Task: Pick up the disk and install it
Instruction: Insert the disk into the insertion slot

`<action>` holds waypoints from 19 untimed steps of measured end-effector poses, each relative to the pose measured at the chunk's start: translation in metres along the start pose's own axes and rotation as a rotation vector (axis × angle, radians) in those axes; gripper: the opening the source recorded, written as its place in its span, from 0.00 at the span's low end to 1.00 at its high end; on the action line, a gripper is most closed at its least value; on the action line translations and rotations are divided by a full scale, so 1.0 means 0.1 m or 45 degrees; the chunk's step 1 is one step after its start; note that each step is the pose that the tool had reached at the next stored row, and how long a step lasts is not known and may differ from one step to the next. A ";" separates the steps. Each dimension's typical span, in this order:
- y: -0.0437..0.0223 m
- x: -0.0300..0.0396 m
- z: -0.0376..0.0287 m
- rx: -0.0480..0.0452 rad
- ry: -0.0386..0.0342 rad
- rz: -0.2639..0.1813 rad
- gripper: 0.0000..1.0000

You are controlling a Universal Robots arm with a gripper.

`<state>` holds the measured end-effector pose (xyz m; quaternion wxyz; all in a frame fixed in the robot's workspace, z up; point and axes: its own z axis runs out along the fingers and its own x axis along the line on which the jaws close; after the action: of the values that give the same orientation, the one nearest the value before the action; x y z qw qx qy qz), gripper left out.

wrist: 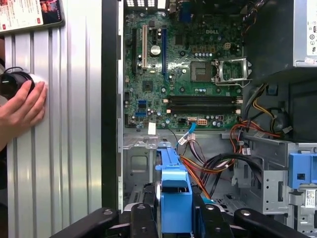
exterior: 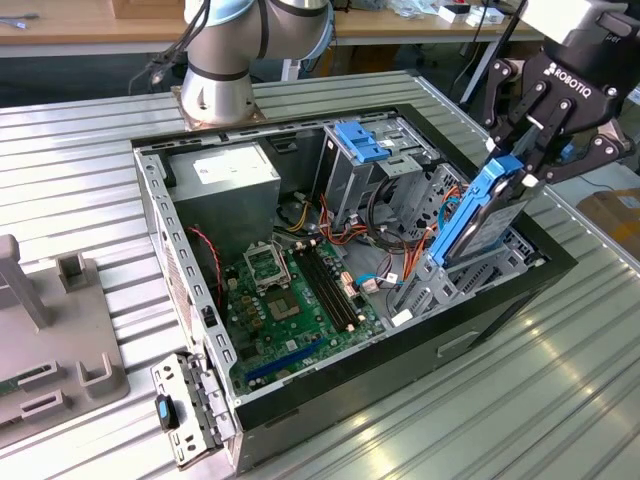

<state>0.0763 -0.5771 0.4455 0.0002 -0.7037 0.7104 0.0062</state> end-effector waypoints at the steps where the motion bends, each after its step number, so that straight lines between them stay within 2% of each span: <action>1: 0.000 0.001 0.021 0.000 0.0000 0.000 0.37; 3: -0.001 0.002 0.071 0.000 0.0001 0.000 0.37; 5: -0.001 0.007 0.157 0.000 -0.0001 0.000 0.37; 7: -0.002 0.008 0.196 0.000 0.0001 0.000 0.37; 10: -0.004 0.016 0.313 0.000 0.0001 0.000 0.37; 14: -0.005 0.025 0.392 0.000 0.0002 0.000 0.37; 16: -0.008 0.033 0.476 0.000 0.0001 0.000 0.37; 19: -0.008 0.033 0.476 0.000 0.0002 0.000 0.37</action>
<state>0.0767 -0.5801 0.3978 0.0002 -0.7037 0.7104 0.0062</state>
